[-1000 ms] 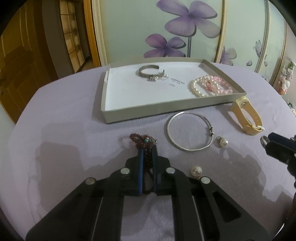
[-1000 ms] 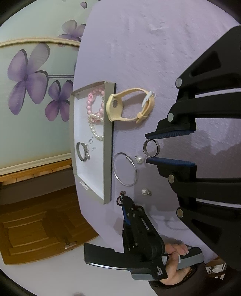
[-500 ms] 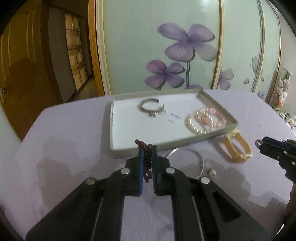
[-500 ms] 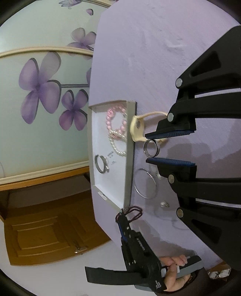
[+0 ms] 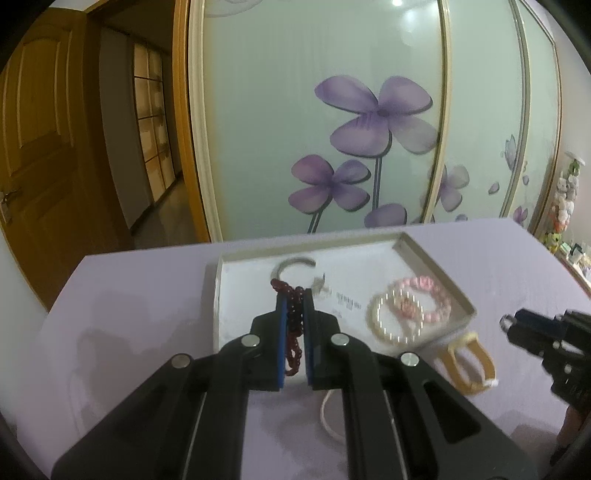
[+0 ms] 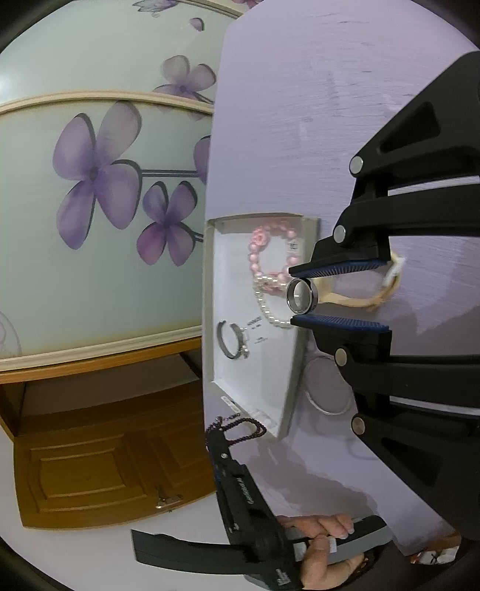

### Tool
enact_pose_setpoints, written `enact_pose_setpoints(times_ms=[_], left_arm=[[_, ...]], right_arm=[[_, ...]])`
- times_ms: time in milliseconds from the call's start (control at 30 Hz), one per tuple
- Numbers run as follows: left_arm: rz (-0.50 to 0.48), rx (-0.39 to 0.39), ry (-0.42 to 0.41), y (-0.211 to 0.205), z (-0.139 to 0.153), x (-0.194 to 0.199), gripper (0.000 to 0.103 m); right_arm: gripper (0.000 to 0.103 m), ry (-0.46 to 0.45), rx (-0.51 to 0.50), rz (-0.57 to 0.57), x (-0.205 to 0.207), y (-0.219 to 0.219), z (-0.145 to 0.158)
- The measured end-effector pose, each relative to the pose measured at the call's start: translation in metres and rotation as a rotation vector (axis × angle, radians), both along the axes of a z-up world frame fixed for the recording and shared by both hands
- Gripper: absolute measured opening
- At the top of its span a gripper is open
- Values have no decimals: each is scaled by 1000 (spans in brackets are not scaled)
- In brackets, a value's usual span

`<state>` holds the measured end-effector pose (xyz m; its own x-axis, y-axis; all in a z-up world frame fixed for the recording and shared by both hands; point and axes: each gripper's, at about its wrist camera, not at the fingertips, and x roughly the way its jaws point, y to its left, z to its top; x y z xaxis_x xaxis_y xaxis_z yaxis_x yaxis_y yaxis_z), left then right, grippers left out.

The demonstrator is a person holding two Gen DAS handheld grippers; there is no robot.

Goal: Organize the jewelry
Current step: 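Carry the silver ring and bead bracelet with both tools over the white tray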

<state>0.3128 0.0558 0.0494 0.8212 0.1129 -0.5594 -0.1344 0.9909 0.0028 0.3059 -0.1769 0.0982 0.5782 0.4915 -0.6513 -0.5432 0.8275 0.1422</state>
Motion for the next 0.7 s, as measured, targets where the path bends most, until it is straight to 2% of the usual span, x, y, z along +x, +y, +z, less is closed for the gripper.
enact_pose_setpoints(times_ms=[267, 700], left_arm=[[18, -1, -30, 8, 16, 36, 8], [24, -19, 13, 20, -12, 82, 8]], right_arm=[[21, -31, 6, 39, 33, 21, 6], [21, 6, -38, 53, 85, 41, -20]])
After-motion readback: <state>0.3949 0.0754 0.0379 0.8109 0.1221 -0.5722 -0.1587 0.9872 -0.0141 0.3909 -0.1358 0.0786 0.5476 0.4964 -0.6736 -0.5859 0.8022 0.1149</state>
